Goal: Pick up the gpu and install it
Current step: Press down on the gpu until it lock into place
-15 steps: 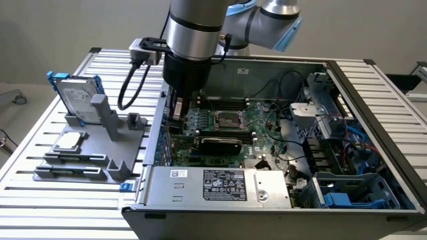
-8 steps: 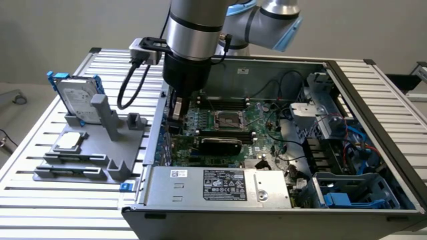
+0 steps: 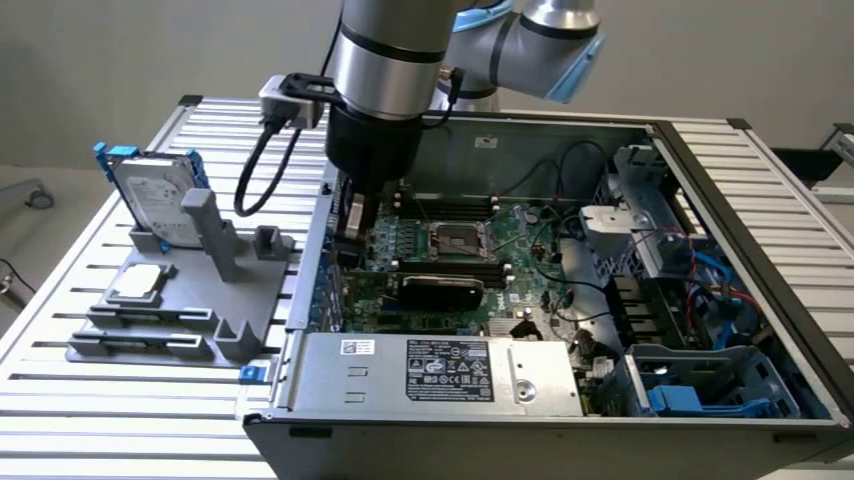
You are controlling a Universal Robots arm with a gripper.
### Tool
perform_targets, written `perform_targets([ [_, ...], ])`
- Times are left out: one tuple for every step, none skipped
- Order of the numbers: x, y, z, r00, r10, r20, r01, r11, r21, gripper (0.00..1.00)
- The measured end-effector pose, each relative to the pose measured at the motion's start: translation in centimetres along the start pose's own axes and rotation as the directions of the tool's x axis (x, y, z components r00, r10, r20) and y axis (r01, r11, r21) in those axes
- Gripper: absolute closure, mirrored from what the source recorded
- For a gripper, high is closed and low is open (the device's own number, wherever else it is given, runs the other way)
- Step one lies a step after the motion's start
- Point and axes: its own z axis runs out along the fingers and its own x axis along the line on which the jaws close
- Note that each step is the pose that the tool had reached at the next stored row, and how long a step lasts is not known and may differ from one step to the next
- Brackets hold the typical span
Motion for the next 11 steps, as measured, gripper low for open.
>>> perform_targets([
  [-0.03,-0.01,0.0,1.0,0.001,0.0,-0.001,1.0,0.0,0.89],
  [-0.07,-0.02,-0.01,1.0,0.001,0.0,-0.001,1.0,-0.0001,0.89],
  [-0.1,-0.02,-0.01,1.0,0.001,0.0001,-0.001,1.0,-0.0001,0.89],
  [-0.12,-0.03,-0.01,1.0,0.002,0.0002,-0.002,1.0,-0.0002,0.89],
  [-0.13,-0.03,-0.01,1.0,0.002,0.0002,-0.002,1.0,-0.0003,0.89],
  [-0.13,-0.02,-0.01,1.0,0.002,0.0001,-0.002,1.0,-0.0004,0.89],
  [-0.13,-0.03,-0.01,1.0,0.002,0.0,-0.002,1.0,-0.0004,0.89],
  [-0.14,-0.03,-0.01,1.0,0.003,-0.0001,-0.003,1.0,-0.0005,0.89],
  [-0.14,-0.03,-0.02,1.0,0.003,-0.0002,-0.003,1.0,-0.0005,0.89],
  [-0.14,-0.03,-0.02,1.0,0.003,-0.0003,-0.003,1.0,-0.0006,0.89],
  [-0.14,-0.03,-0.02,1.0,0.003,-0.0004,-0.003,1.0,-0.0006,0.89],
])
